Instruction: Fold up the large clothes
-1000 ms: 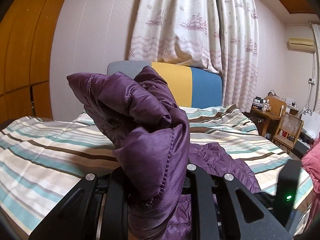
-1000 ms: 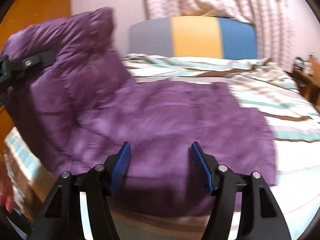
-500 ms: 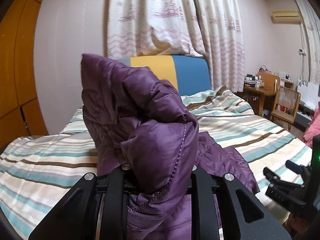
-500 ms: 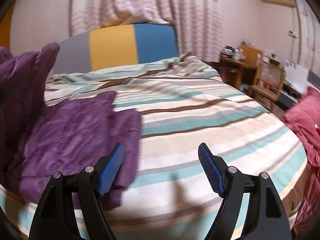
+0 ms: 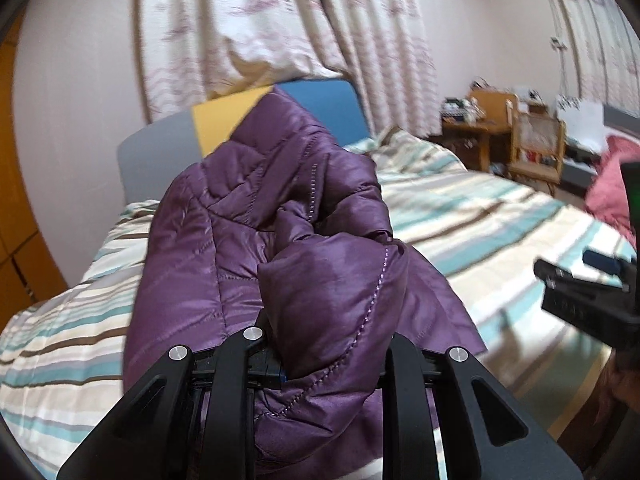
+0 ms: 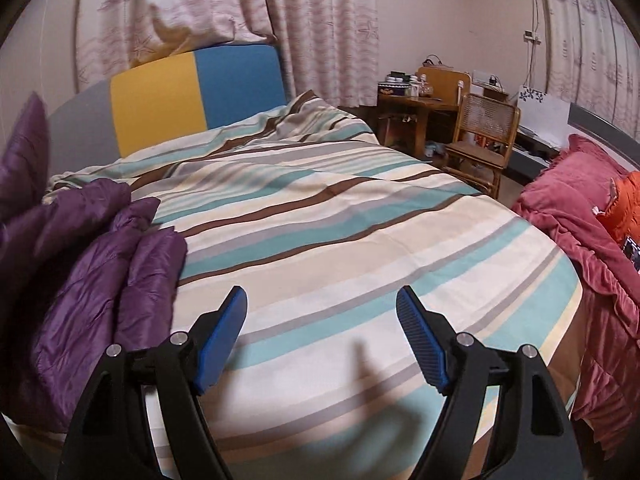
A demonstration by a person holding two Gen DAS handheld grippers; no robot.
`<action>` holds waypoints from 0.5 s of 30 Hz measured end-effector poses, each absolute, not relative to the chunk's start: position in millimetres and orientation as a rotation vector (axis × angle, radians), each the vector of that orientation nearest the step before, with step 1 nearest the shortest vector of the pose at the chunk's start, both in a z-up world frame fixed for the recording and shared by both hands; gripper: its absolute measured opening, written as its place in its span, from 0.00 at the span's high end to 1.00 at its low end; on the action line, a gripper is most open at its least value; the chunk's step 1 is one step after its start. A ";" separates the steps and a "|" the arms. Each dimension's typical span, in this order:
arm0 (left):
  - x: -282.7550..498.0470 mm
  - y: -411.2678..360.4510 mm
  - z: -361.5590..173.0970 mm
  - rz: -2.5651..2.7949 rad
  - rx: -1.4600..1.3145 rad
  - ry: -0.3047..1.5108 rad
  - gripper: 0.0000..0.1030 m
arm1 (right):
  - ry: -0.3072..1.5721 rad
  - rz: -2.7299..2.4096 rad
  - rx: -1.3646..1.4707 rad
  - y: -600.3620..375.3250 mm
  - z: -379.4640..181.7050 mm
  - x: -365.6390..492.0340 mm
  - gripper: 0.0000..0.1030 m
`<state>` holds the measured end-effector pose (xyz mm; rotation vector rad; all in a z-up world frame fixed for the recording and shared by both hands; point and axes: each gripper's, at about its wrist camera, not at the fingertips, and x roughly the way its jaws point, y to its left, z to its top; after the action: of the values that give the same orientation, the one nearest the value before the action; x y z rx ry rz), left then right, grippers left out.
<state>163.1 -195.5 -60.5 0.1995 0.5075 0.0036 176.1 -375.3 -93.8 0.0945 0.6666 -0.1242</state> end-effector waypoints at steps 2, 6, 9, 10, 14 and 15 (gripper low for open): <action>166.5 -202.4 -69.1 -0.018 0.212 0.533 0.82 | 0.673 -0.129 0.102 -375.8 -95.3 176.9 0.26; 170.1 -210.6 -84.9 -0.036 0.226 0.553 0.82 | 0.691 -0.140 0.122 -382.0 -99.9 178.8 0.26; 172.9 -216.0 -93.3 -0.086 0.240 0.580 0.61 | 0.696 -0.150 0.127 -384.4 -101.4 179.7 0.26; 174.1 -218.6 -94.5 -0.104 0.245 0.587 0.57 | 0.697 -0.154 0.126 -385.2 -101.6 180.1 0.26; 173.7 -223.9 -93.9 -0.188 0.243 0.601 0.35 | 0.702 -0.155 0.131 -385.5 -101.7 179.5 0.26; 172.7 -222.6 -92.1 -0.194 0.229 0.601 0.35 | 0.702 -0.155 0.128 -385.2 -101.6 179.1 0.26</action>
<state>172.7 -222.6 -92.1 0.2287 0.6007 -0.1944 179.1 -385.2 -101.5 0.1283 0.7019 -0.1551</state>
